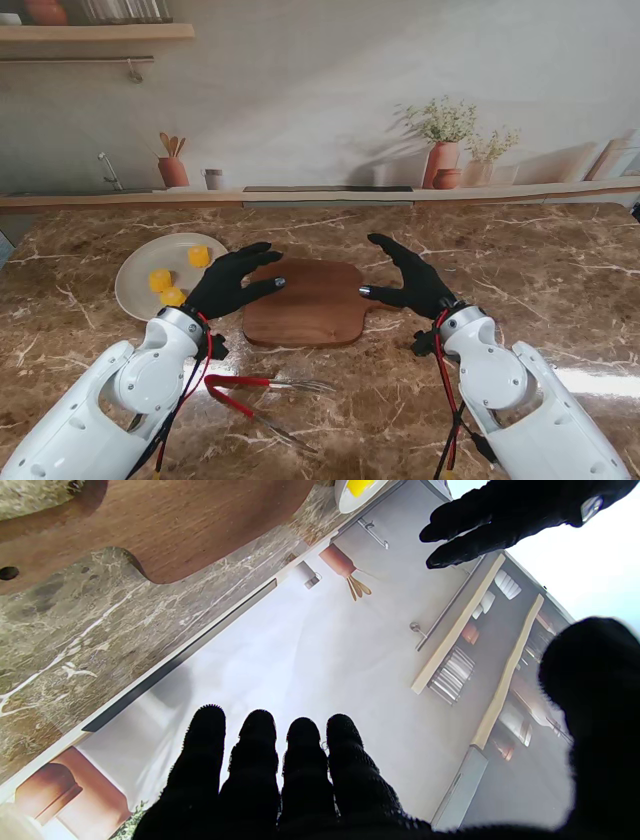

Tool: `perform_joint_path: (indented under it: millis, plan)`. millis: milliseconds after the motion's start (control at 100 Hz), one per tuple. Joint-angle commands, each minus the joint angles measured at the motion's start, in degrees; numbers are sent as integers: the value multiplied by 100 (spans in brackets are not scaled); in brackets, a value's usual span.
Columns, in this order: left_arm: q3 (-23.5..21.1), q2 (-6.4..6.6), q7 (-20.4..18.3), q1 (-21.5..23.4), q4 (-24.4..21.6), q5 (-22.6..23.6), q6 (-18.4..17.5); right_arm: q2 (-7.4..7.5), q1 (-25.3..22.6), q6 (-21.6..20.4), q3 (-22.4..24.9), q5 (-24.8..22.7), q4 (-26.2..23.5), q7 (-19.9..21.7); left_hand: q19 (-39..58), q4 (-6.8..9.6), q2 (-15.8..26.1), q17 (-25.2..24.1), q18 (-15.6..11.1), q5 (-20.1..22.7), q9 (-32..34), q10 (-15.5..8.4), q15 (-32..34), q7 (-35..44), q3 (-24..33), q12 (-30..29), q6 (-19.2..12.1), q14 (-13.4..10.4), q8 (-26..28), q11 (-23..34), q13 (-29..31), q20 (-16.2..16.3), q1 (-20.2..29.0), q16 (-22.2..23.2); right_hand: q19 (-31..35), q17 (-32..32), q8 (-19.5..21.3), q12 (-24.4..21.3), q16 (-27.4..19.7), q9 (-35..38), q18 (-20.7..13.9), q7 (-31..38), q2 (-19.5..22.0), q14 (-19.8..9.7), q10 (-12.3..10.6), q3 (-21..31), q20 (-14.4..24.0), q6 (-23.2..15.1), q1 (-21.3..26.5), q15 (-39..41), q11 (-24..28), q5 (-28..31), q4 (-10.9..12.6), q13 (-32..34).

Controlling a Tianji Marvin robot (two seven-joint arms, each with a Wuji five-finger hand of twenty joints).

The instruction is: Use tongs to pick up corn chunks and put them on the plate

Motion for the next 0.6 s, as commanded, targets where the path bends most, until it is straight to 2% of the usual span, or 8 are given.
perform_joint_path:
  millis: [0, 90, 130, 200, 590]
  plan:
    - [10, 1, 0, 1, 0, 17, 9, -16, -10, -16, -4, 30, 29, 106, -57, -171, 141, 19, -303, -70, -186, -49, -194, -125, -208, -67, 17, -212, -114, -118, -329, -97, 74, -68, -159, -26, 43, -134, -186, 82, -305, -33, 16, -241, -54, 37, -115, -63, -326, -48, 3, 96, -135, -115]
    - [13, -6, 30, 5, 19, 17, -7, 12, -9, -65, -2, 11, 28, 211, -30, -181, 160, 14, -293, -84, -191, -54, -197, -126, -259, -67, 9, -209, -116, -118, -330, -110, 67, -70, -118, 70, 61, -174, -230, 275, -342, 70, 87, -266, -67, 60, -139, -154, -265, -25, 61, 344, -73, 12]
    - [17, -14, 67, 15, 25, 9, -11, 26, -11, -85, -2, -28, 29, 253, -10, -184, 167, 19, -289, -84, -185, -59, -198, -124, -283, -66, 7, -211, -116, -115, -330, -111, 62, -71, -95, 127, 20, -271, -314, 357, -347, 96, 201, -263, -59, 19, -215, -162, -253, -30, 64, 409, 41, 85]
    - [22, -26, 122, 29, 37, -5, -21, 35, -17, -106, -15, -45, 32, 282, 27, -187, 178, 21, -281, -93, -187, -52, -196, -127, -313, -66, 6, -211, -119, -115, -322, -109, 64, -71, -78, 150, 8, -289, -334, 418, -343, 122, 130, -262, -60, 39, -244, -176, -112, -18, 88, 470, 90, 123]
    - [62, -27, 104, -19, 95, -44, -32, 25, -95, -85, 31, -102, -45, 205, 138, -180, 192, -18, -244, -125, -202, -60, -200, -134, -393, -67, 4, -217, -130, -117, -336, -127, 135, -71, 24, 149, -38, -289, -342, 531, -278, 184, 147, -233, -67, -26, -299, -247, 17, 36, 162, 560, 139, 208]
